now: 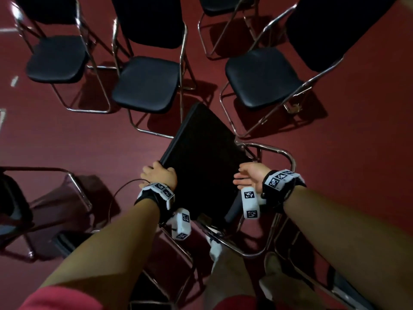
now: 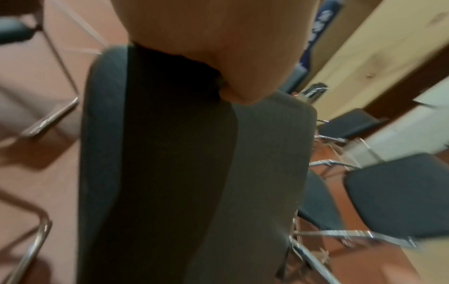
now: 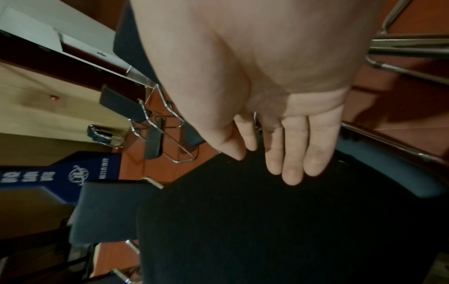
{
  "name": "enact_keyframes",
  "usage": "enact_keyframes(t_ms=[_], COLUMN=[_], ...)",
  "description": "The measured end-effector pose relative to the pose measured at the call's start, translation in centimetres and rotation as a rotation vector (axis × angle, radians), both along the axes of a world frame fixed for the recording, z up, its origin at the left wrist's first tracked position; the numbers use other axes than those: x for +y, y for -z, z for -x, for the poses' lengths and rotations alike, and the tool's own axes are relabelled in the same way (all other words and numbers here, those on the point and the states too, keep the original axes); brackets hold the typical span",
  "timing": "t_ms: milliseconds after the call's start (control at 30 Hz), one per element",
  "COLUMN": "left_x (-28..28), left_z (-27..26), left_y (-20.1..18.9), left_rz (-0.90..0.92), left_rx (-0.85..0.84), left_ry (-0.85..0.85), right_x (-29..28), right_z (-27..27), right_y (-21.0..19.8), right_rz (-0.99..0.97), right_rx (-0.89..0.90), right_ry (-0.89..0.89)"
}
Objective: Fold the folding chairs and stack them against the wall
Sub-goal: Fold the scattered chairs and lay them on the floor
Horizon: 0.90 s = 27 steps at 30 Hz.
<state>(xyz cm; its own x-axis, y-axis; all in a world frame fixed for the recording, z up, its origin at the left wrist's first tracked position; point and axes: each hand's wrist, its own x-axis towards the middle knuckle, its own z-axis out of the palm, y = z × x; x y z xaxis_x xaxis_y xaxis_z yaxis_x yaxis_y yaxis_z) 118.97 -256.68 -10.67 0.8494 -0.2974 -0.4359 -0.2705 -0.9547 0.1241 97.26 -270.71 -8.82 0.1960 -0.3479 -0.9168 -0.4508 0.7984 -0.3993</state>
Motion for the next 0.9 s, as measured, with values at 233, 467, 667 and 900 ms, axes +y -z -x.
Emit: enact_keyframes(t_ms=[233,467,667,900], left_x=[0.2,0.5,1.4,2.5], left_z=[-6.1,-12.6,-17.0,-19.1], left_y=[6.4,14.2,21.3,27.1], left_rz=[-0.051,-0.025,-0.003,0.005], left_rx=[-0.038,0.024,0.102,0.154], left_ry=[-0.026,-0.093,-0.069,-0.072], right_x=[0.8,3.2,4.3,5.5], right_z=[-2.0,-7.4,-12.5,-14.0], right_y=[5.7,12.8,19.1,24.9], right_rz=[-0.073,-0.091,-0.105,-0.104], right_rx=[0.120,0.177,0.158,0.176], right_ry=[0.088,0.055,0.036,0.030])
